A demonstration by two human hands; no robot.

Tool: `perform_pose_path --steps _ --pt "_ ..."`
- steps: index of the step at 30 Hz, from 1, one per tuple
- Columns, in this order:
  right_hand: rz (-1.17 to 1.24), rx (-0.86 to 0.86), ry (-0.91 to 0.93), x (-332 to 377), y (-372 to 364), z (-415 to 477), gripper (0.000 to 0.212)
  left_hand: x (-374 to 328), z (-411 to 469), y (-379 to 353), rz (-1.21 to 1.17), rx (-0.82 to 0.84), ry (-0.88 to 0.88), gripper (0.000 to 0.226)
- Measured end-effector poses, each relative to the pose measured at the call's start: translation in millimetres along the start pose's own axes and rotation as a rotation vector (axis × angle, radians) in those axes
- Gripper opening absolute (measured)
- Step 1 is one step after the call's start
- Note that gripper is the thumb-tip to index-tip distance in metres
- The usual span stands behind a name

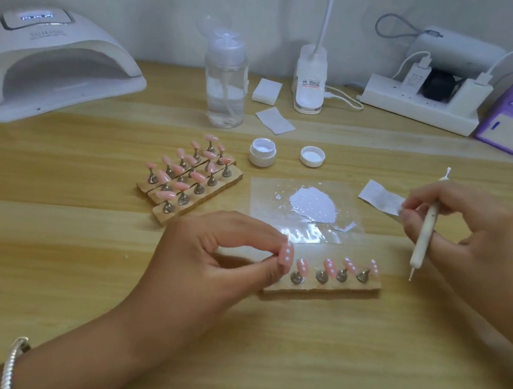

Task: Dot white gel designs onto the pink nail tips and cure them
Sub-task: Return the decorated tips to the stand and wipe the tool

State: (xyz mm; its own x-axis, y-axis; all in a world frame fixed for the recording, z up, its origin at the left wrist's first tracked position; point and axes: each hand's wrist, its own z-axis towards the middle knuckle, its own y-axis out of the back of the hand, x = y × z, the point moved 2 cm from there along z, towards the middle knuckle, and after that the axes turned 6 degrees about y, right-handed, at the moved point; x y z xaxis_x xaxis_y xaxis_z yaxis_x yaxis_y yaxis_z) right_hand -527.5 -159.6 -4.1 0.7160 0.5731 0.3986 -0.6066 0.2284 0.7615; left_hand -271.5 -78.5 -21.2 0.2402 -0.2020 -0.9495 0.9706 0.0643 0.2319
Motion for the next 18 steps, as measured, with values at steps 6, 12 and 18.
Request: perform_pose_path --steps 6,12,18 --pt "-0.067 0.052 0.031 -6.5 -4.6 -1.3 0.019 5.8 -0.2 0.3 0.238 0.026 0.019 0.012" --pt "-0.047 0.049 0.033 -6.5 -5.7 -1.3 0.016 5.8 0.7 -1.5 0.246 0.055 0.063 0.008" --pt "0.005 0.047 0.018 -7.2 -6.8 -1.7 0.009 6.9 1.3 -1.1 0.235 0.022 0.097 0.006"
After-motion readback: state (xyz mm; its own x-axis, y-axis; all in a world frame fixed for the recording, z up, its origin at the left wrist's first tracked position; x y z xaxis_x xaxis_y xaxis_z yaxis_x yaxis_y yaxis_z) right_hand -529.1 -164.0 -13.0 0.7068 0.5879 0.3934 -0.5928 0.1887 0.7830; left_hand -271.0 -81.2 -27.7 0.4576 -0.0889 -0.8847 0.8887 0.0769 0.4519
